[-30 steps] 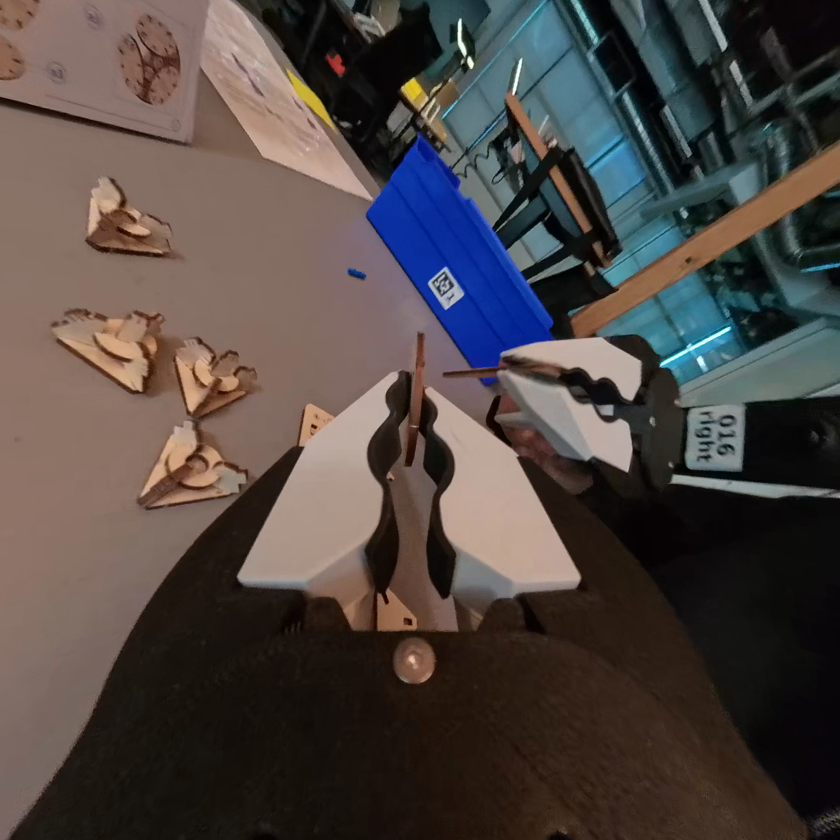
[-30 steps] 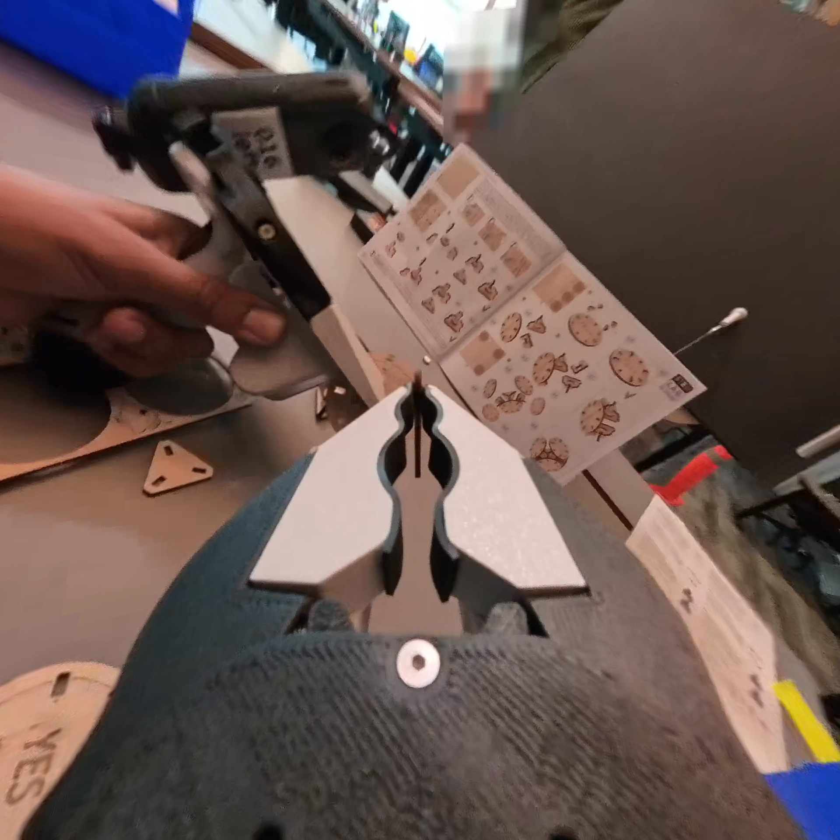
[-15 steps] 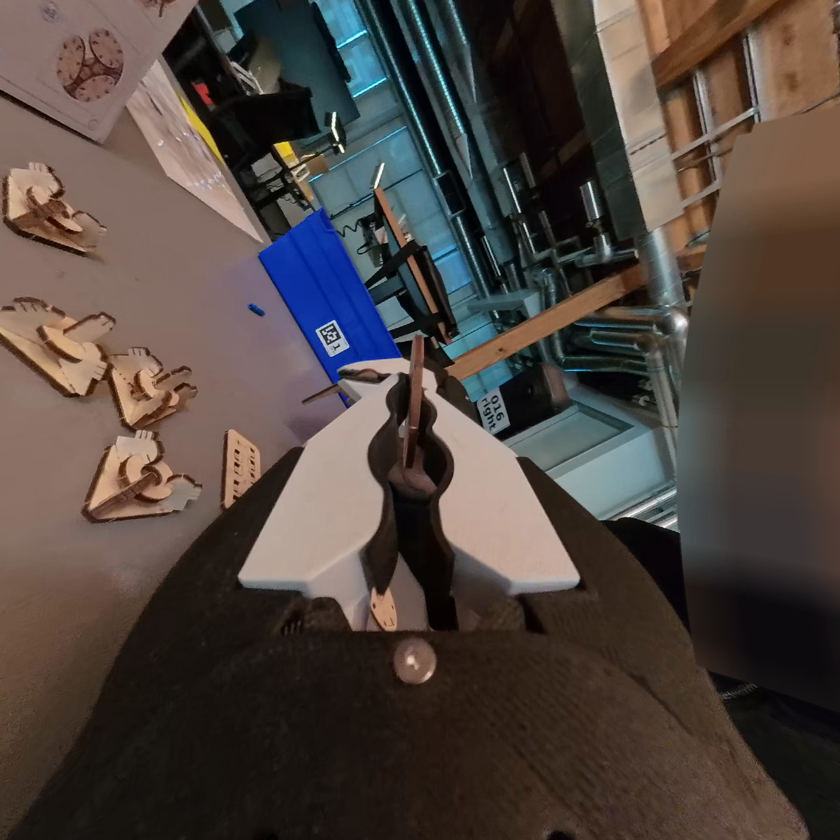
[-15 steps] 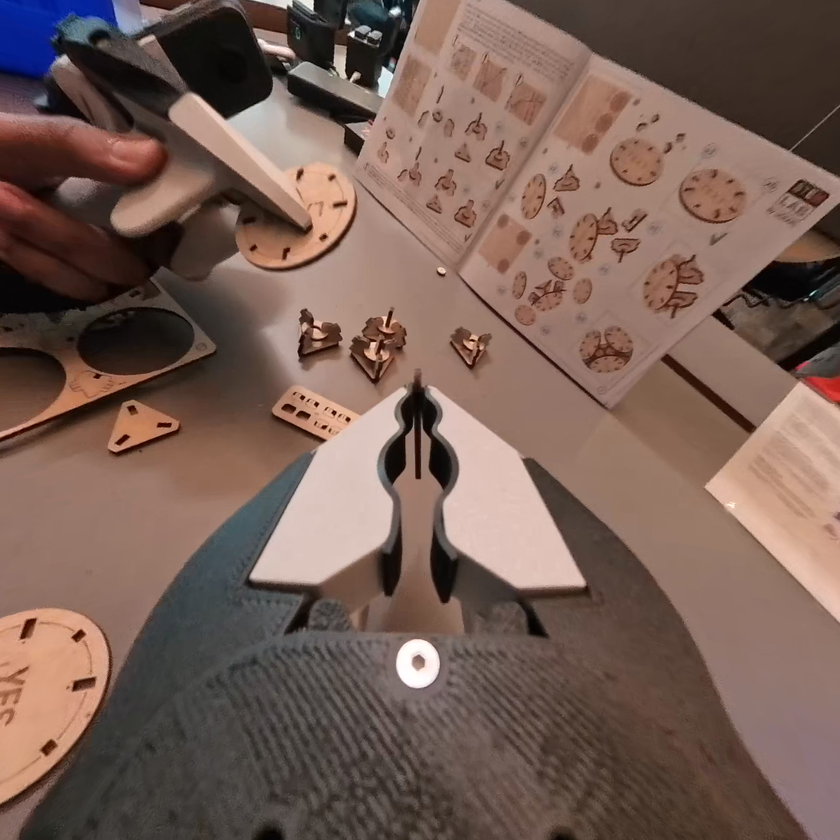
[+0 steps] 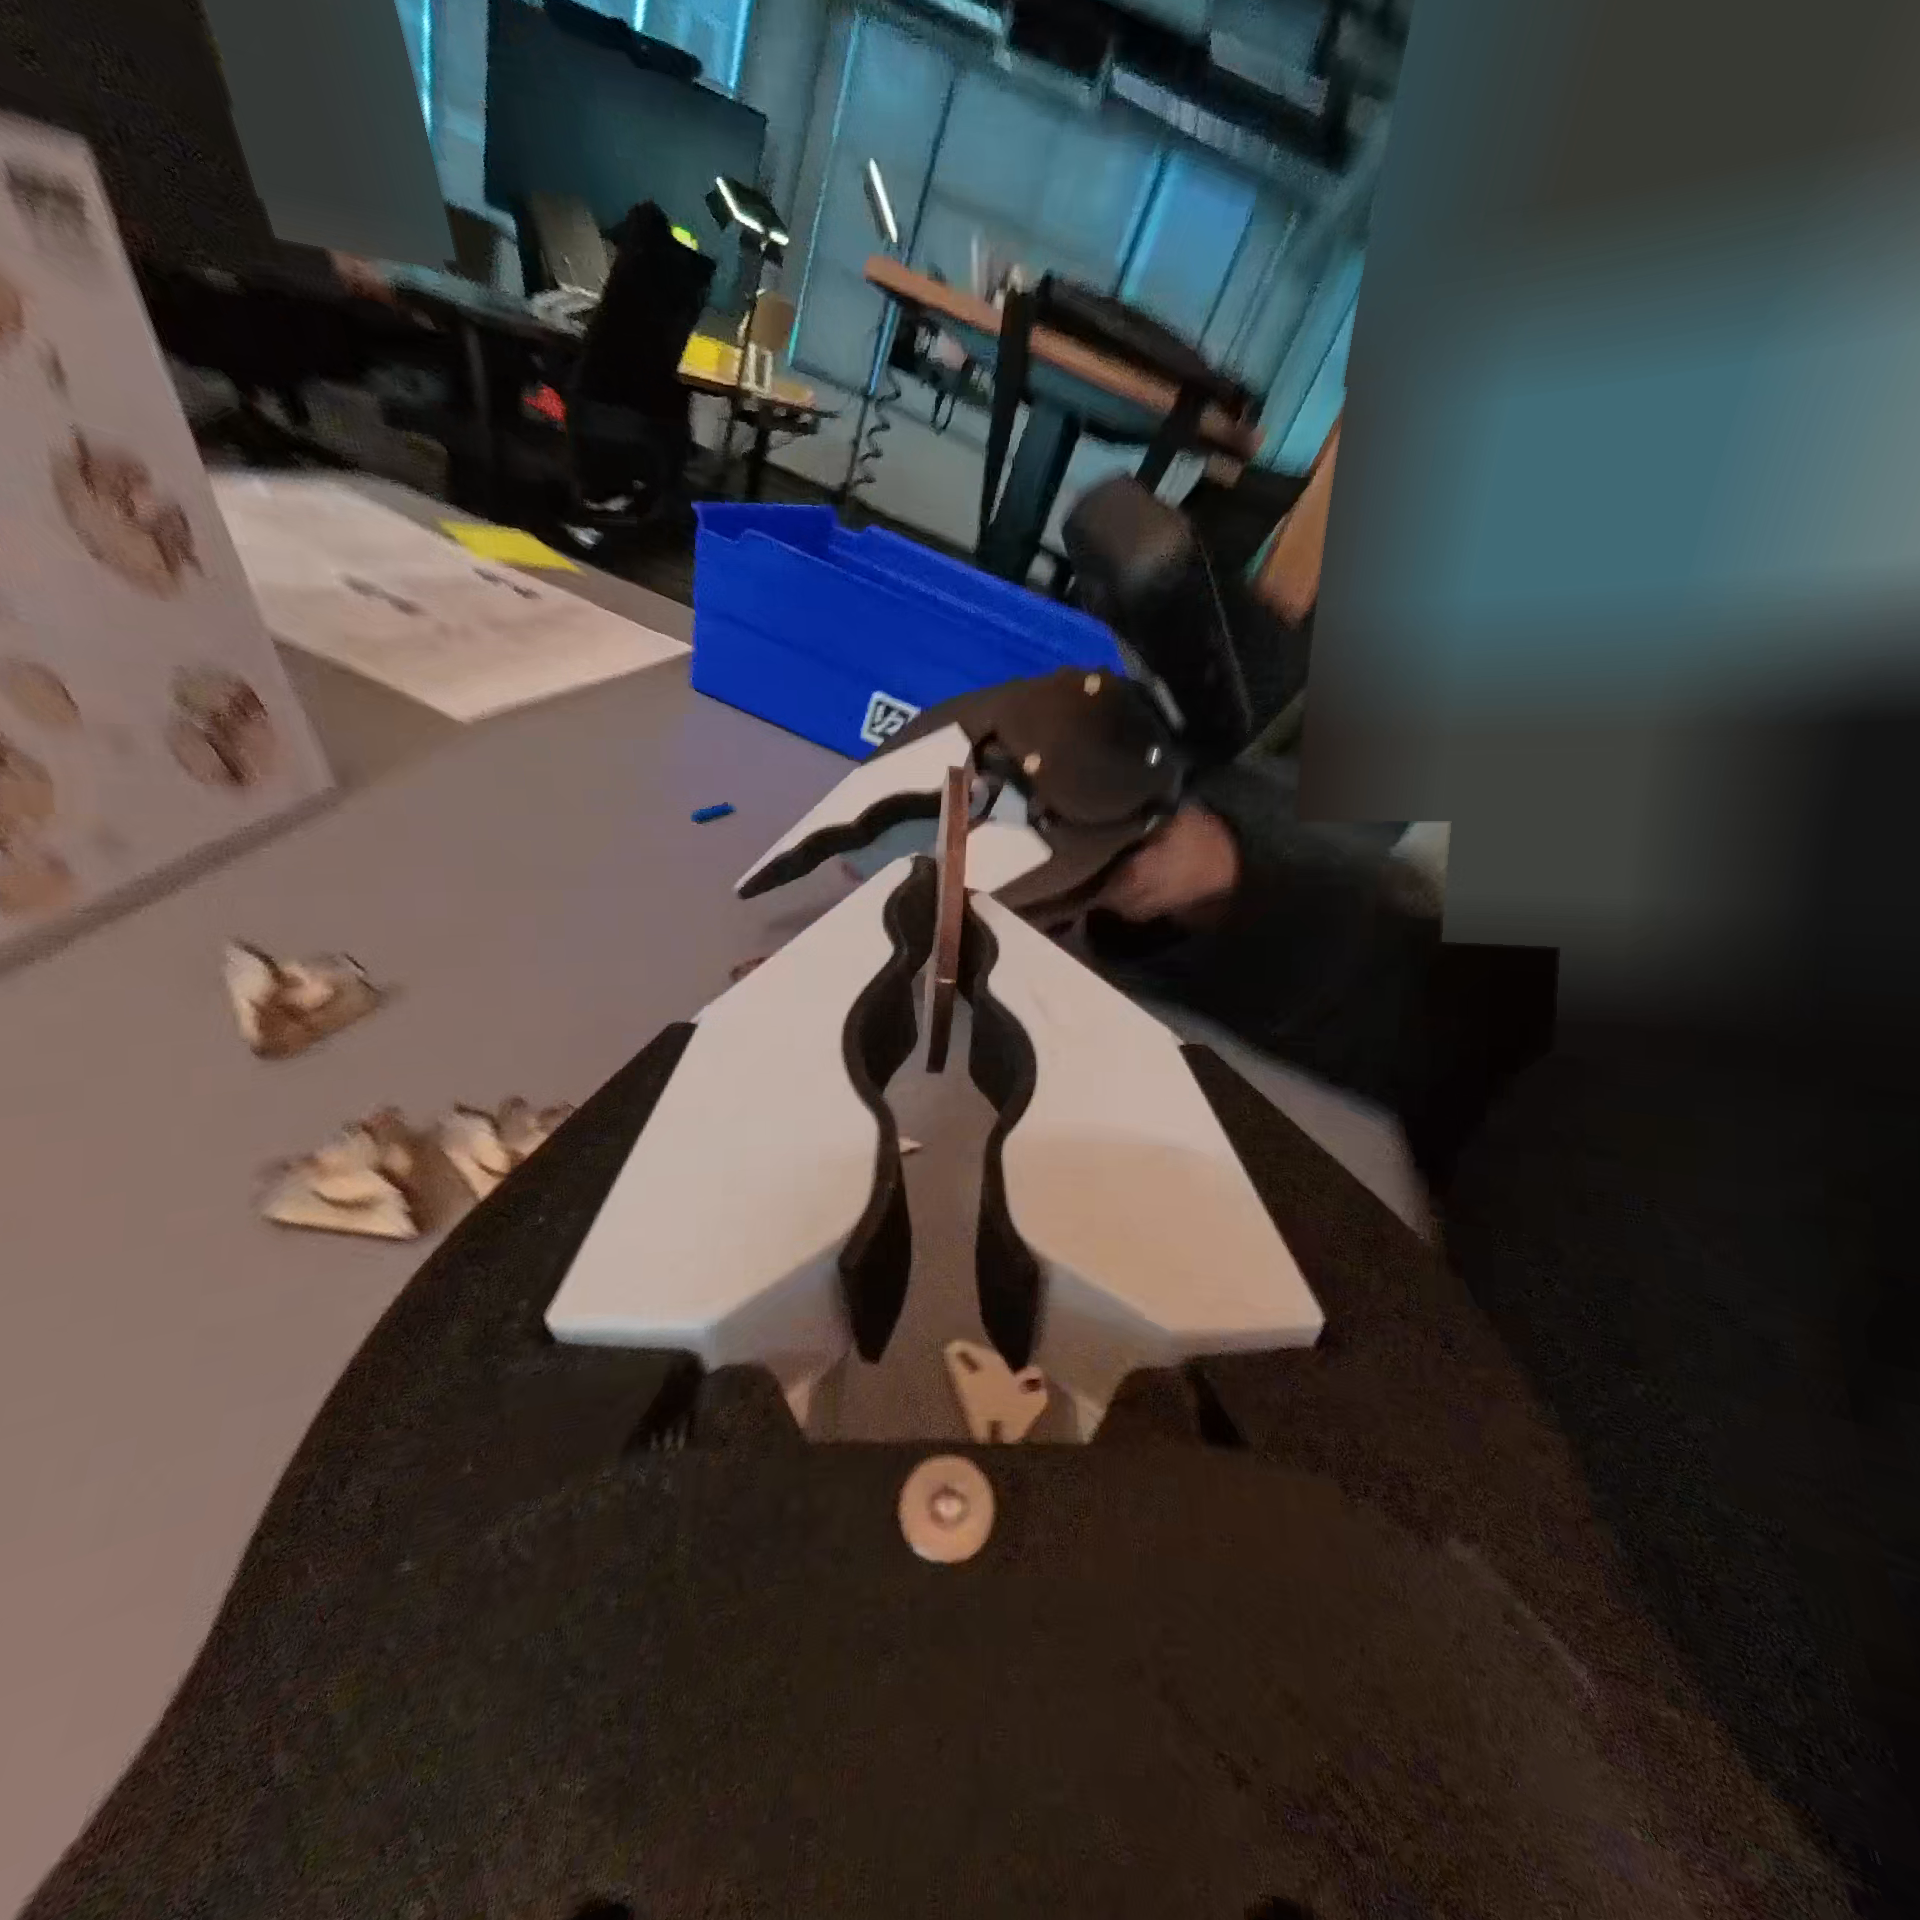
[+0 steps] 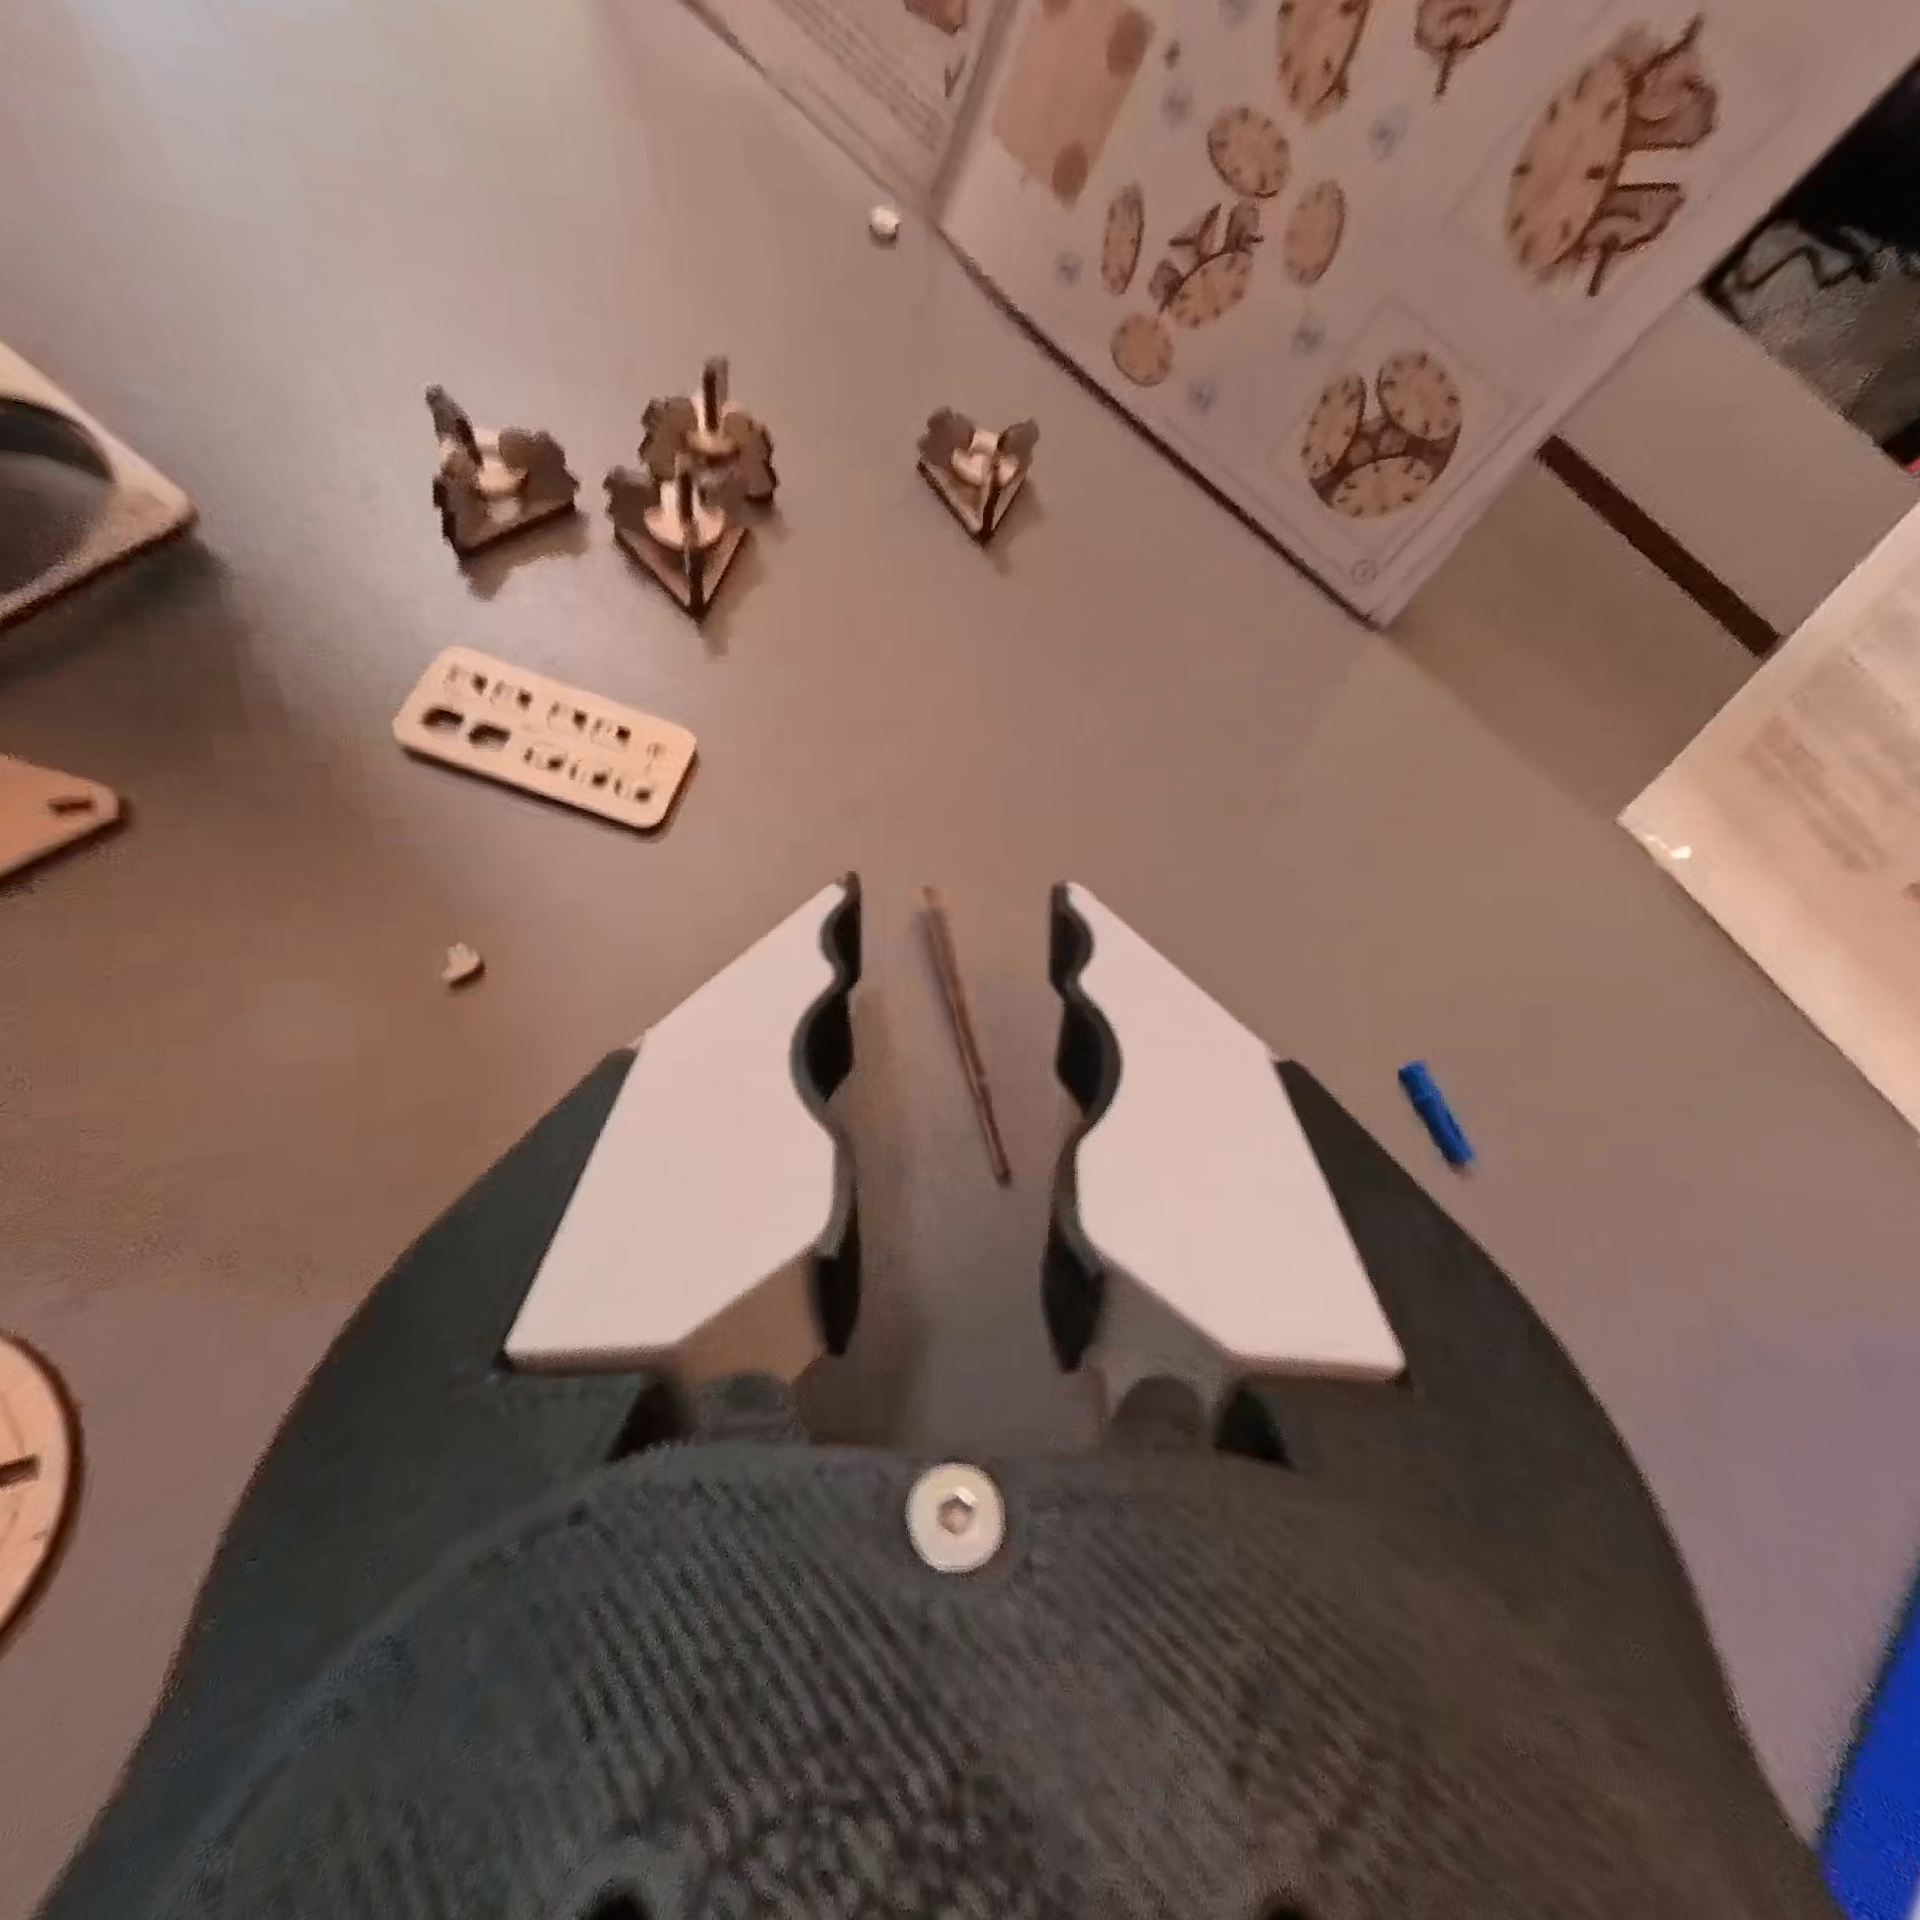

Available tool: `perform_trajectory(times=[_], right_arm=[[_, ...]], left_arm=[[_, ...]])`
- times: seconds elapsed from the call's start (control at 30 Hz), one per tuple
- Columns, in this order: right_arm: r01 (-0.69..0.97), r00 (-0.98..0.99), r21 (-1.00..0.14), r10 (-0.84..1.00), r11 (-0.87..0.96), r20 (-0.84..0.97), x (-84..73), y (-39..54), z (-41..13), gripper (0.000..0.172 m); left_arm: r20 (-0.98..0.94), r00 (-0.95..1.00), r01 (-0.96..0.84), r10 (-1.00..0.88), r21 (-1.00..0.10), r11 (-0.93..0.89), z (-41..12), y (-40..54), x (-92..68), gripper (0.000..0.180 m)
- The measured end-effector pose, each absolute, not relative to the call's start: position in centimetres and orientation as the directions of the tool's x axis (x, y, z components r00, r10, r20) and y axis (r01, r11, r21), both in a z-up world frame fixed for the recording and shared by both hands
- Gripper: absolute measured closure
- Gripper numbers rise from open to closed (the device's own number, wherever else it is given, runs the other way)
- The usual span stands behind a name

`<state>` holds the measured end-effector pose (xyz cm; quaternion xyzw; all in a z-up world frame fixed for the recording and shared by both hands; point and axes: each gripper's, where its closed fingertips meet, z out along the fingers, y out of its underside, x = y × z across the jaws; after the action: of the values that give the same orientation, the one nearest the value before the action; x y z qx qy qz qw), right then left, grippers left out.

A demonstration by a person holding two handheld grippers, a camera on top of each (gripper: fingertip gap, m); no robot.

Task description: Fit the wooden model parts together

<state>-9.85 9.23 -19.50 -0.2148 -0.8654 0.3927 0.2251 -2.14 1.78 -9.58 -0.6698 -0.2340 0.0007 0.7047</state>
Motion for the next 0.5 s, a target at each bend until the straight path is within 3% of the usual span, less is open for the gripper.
perform_trajectory(times=[0.1,0.2,0.33,0.5], right_arm=[[0.129,-0.835,-0.889,0.532,0.439,0.141,-9.2,8.1,-16.1,0.124],[0.100,-0.927,-0.986,0.373,0.135,-0.043,-5.8,6.1,-11.1,0.136],[0.338,-0.930,-0.932,0.104,-0.129,-0.351,-3.2,5.7,-7.5,0.138],[0.463,-0.887,-0.871,-0.097,-0.167,-0.452,-1.5,5.4,-7.0,0.152]], left_arm=[[0.056,0.945,0.068,0.321,-0.997,-0.026,-9.1,2.6,-0.3,0.180],[-0.087,0.941,-0.058,0.327,-0.993,-0.098,-9.3,2.9,0.5,0.180],[-0.336,0.869,-0.243,0.364,-0.930,-0.276,-10.2,3.1,0.4,0.180],[-0.430,0.836,-0.339,0.341,-0.893,-0.297,-9.8,3.8,1.6,0.180]])
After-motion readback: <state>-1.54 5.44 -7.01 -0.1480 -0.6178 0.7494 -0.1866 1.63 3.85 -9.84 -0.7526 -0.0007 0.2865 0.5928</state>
